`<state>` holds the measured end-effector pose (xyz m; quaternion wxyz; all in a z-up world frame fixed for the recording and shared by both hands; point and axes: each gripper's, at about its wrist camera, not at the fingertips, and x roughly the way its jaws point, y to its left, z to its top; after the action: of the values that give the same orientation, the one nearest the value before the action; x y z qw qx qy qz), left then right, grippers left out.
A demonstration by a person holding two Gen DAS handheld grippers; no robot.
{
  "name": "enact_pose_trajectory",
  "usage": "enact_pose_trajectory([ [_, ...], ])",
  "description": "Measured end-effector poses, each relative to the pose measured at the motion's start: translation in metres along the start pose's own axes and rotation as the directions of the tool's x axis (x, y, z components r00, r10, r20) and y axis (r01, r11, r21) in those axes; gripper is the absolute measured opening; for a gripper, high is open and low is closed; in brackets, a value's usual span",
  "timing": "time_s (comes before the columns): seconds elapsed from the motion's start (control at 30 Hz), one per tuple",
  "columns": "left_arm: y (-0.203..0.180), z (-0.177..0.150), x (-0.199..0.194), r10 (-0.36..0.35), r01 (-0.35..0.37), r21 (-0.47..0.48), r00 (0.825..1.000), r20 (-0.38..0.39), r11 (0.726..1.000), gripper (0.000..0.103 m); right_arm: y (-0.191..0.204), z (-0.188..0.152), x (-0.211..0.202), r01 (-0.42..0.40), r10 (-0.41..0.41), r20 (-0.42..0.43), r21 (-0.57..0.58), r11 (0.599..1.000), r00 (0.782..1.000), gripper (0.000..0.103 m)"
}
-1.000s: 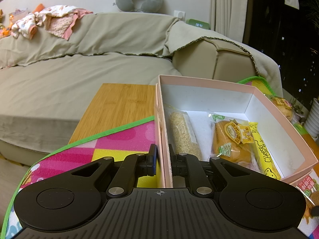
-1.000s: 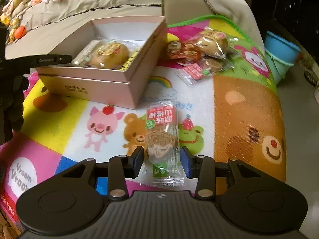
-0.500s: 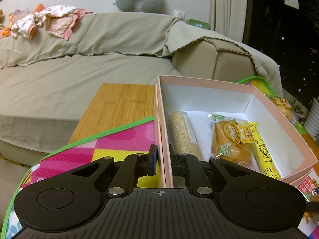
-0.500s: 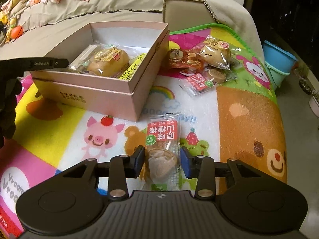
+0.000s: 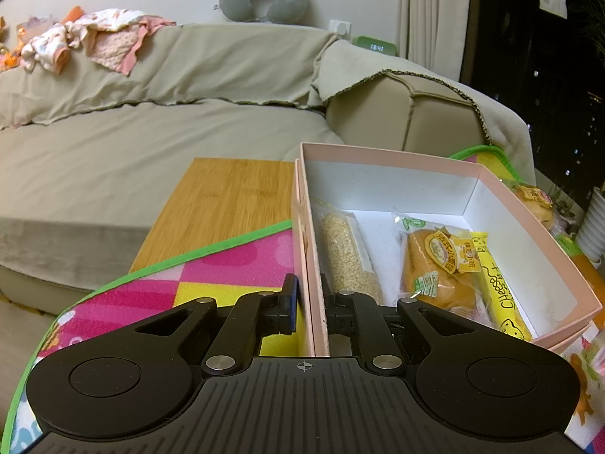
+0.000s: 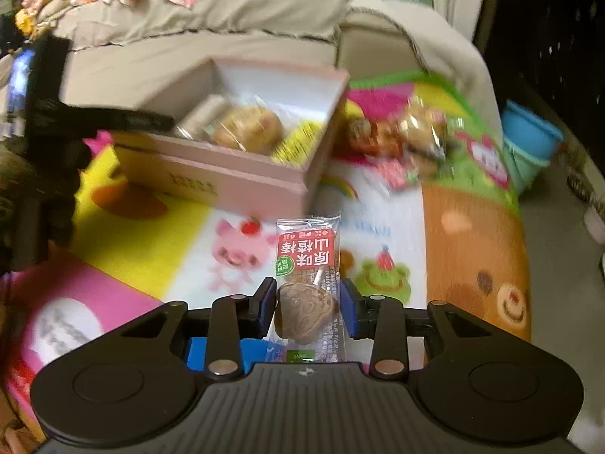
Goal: Organize objects
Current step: 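Grasp the red-labelled hawthorn bar packet with the right tool, then drop the hawthorn bar packet into the pink box and release it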
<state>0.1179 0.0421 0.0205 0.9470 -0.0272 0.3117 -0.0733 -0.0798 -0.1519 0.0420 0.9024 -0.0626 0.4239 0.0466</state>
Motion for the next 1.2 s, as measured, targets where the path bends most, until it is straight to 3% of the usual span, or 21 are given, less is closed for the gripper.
enact_pose_trajectory([
  [0.33, 0.000, -0.001, 0.001, -0.011, 0.011, -0.008, 1.000, -0.004, 1.000, 0.012, 0.050, 0.067, -0.069, 0.065, -0.026, 0.210, -0.182, 0.981, 0.977, 0.035],
  [0.53, 0.001, 0.000, 0.001, -0.012, 0.012, -0.009, 1.000, -0.005, 1.000, 0.012, 0.077, 0.105, -0.080, 0.104, -0.028, 0.276, -0.264, 0.959, 0.961, 0.035],
  [0.83, 0.002, -0.001, 0.000, -0.016, 0.016, -0.013, 1.000, -0.006, 1.000, 0.012, 0.097, 0.152, -0.056, 0.103, -0.017, 0.281, -0.294, 0.950, 0.959, 0.035],
  [1.2, 0.002, -0.001, -0.001, -0.015, 0.015, -0.010, 1.000, -0.006, 1.000, 0.012, 0.106, 0.191, -0.001, 0.042, 0.015, 0.221, -0.249, 0.968, 0.975, 0.035],
])
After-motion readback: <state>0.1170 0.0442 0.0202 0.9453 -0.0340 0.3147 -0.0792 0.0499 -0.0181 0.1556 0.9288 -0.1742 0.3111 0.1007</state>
